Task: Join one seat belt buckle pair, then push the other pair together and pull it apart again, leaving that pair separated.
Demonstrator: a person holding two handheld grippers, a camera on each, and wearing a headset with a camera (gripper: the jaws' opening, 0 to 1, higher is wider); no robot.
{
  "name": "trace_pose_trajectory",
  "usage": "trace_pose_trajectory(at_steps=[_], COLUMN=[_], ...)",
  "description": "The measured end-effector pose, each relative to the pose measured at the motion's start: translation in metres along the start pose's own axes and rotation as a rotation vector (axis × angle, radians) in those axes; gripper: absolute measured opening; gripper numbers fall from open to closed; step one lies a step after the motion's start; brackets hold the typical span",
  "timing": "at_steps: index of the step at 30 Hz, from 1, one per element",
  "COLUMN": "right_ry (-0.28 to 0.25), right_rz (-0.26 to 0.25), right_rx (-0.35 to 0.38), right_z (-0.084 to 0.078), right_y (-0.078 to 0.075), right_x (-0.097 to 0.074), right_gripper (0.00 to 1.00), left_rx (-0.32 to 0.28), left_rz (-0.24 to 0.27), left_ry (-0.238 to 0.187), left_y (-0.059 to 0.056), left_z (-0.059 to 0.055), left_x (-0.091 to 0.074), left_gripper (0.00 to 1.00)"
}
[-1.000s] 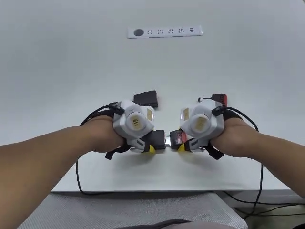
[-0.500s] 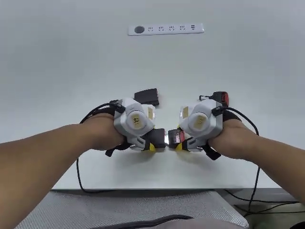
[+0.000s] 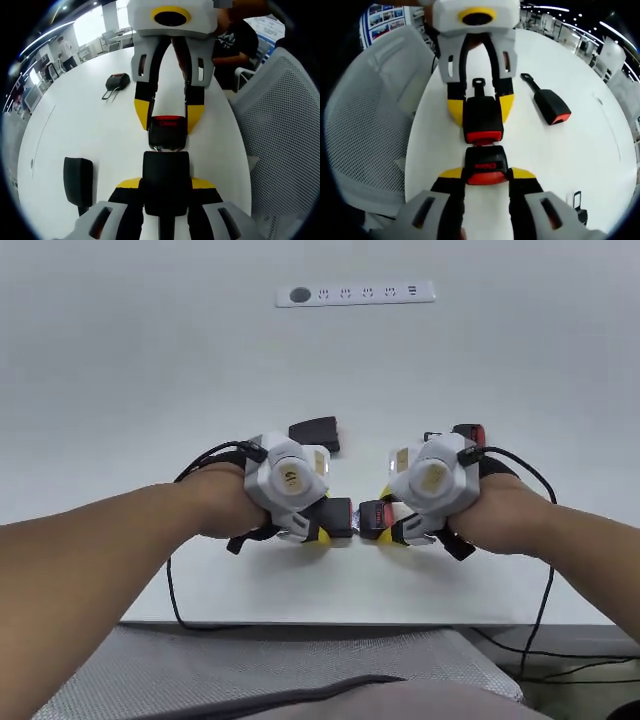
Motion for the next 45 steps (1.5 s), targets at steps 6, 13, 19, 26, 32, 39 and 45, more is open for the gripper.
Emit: trace_pose_trajectory(at_steps=[6, 13, 19, 26, 32, 39, 45], right_ry=[-0.004, 0.007, 0.002, 0.01, 0.01, 0.009, -0.026], right_rz=[0.001, 0.001, -0.005, -0.004, 0.0, -0.001, -0.009], right_rx=[0.002, 0.009, 0.012, 0.026, 0.039, 0.043, 0.036], right_z=[-0.001, -0.001, -0.001, -0.003, -0.003, -0.001, 0.011], right_y=[0.001, 0.001, 0.001, 0.0, 0.0, 0.001, 0.005], right_x=[0.001, 0.002, 0.003, 0.003, 0.003, 0.003, -0.007], right_gripper=[0.33, 0.33, 0.34, 0.35, 0.35, 0.36, 0.37], left_rx=[-0.012, -0.003, -0.008, -0.036, -0.055, -0.055, -0.036], left_rz=[0.003, 0.004, 0.005, 0.013, 0.005, -0.009, 0.012], left_ry=[-0.013, -0.009, -0.006, 0.005, 0.022, 0.045, 0.04], left_y=[0.0, -0.001, 0.0, 0.0, 0.0, 0.0, 0.001], left_z=[-0.002, -0.002, -0.002, -0.002, -0.002, -0.005, -0.001], left_x=[-0.001, -0.001, -0.001, 0.0, 0.001, -0.001, -0.013], left_gripper=[0.33, 0.33, 0.34, 0.35, 0.35, 0.36, 0.36])
Point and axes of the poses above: the centre of the closed fingertips' face, and the gripper's own axes: x roughly forward along the fingers, y roughly to its left, z roughly out of its top, the point moved 3 cm from there along -x, roughly backward along the fingers, and after that the axes turned 6 degrees about x, right-handed, at the moved point
